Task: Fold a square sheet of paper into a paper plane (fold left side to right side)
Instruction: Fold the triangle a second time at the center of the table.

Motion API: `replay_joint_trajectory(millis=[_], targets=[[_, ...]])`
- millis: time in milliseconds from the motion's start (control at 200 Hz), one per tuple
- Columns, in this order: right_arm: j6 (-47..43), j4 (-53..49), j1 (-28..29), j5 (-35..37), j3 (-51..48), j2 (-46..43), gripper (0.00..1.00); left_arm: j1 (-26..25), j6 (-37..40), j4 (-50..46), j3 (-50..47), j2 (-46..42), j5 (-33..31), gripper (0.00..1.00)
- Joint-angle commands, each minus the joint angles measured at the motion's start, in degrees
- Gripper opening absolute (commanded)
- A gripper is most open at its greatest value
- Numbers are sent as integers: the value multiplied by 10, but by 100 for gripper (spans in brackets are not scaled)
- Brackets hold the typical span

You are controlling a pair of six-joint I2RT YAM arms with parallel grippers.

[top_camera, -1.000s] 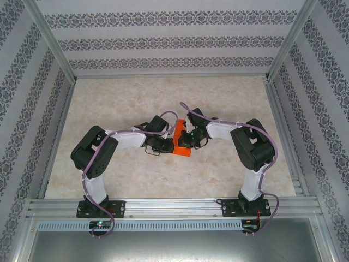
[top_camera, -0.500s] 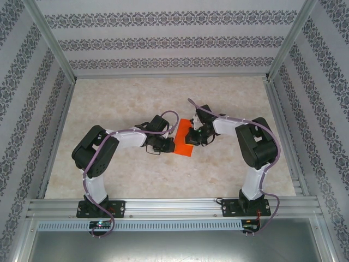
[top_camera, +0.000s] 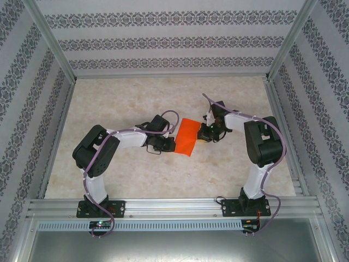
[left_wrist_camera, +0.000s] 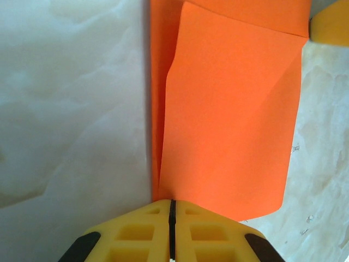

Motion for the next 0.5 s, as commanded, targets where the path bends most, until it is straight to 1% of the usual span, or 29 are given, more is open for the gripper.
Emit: replay_joint_trajectory(millis=[0,80,140,235,395,495], targets=[[-26,-35,-25,65,10,-12,0,-3,14,-70,-16,30,-37,11],[-26,-26,-24,53,7,-42,0,-3,14,-71,-15,25,-37,11],[-21,-14,-21,31,3,-69,0,-3,14,-72,-15,18,-39,11],[-4,-1,1,-7,0,-93,0,-3,16,-80,-11,9,-46,11],[60,54,65,-54,-21,-69,0,-3,18,-88,-7,-5,-53,12],[75,71,93,-55,-15,-37,0,-3,18,-88,-4,-3,-49,12]])
